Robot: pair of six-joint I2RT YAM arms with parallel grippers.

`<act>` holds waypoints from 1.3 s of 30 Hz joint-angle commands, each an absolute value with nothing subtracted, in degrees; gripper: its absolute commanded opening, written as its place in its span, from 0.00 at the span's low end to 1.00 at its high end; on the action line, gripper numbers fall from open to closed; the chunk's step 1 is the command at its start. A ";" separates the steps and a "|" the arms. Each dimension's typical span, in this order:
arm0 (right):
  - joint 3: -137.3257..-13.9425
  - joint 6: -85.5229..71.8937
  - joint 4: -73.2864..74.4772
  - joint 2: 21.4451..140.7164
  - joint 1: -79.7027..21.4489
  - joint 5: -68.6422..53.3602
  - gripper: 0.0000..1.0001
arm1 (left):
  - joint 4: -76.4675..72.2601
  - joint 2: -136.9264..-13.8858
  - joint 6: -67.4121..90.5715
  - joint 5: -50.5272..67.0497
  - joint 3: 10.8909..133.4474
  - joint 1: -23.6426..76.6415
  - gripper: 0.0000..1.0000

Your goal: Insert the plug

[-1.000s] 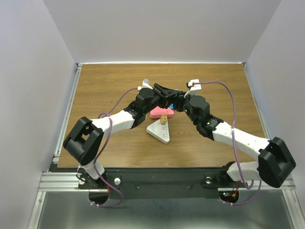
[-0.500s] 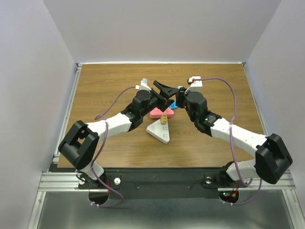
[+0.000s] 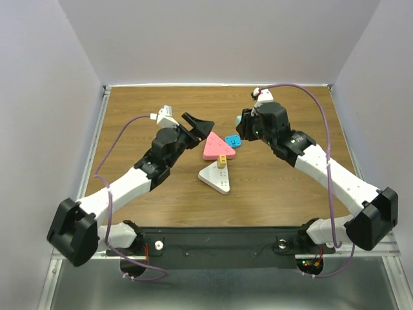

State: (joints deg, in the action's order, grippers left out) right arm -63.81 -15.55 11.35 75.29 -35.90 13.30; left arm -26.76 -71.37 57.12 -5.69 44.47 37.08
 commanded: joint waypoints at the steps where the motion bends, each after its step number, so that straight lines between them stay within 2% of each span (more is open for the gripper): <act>1: -76.25 -16.26 36.00 78.21 -35.25 -4.01 0.00 | -19.34 -64.09 41.58 -12.74 39.48 37.62 0.94; 4: -79.62 -15.73 44.90 83.13 -35.33 -7.64 0.00 | -18.46 -62.14 40.08 -11.87 34.11 37.62 0.92; 10: -81.91 -16.08 48.86 88.49 -35.33 -16.50 0.00 | -21.79 -63.27 37.27 -5.90 28.74 37.62 0.91; 16: -84.55 -16.61 51.24 91.49 -35.33 -18.01 0.00 | -26.36 -65.04 37.18 -3.78 24.52 37.62 0.88; 20: -84.02 -16.87 51.68 93.77 -35.33 -21.44 0.00 | -27.77 -68.72 37.00 -1.41 24.61 37.62 0.80; 24: -83.76 -17.14 52.03 95.18 -35.51 -22.67 0.00 | -29.44 -72.85 36.30 -0.26 25.57 37.35 0.79; 29: -82.97 -16.88 52.47 97.56 -36.65 -23.38 0.01 | -28.66 -78.91 35.51 3.95 28.91 36.91 0.73; 39: -82.70 -16.87 52.47 102.21 -36.91 -20.22 0.00 | -26.81 -81.12 35.42 5.27 30.93 36.83 0.63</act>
State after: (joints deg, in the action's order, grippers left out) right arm -81.91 -16.71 52.07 101.38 -36.47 -21.32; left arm -26.55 -80.90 36.45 4.08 28.64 36.99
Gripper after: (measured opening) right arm 0.397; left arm 0.644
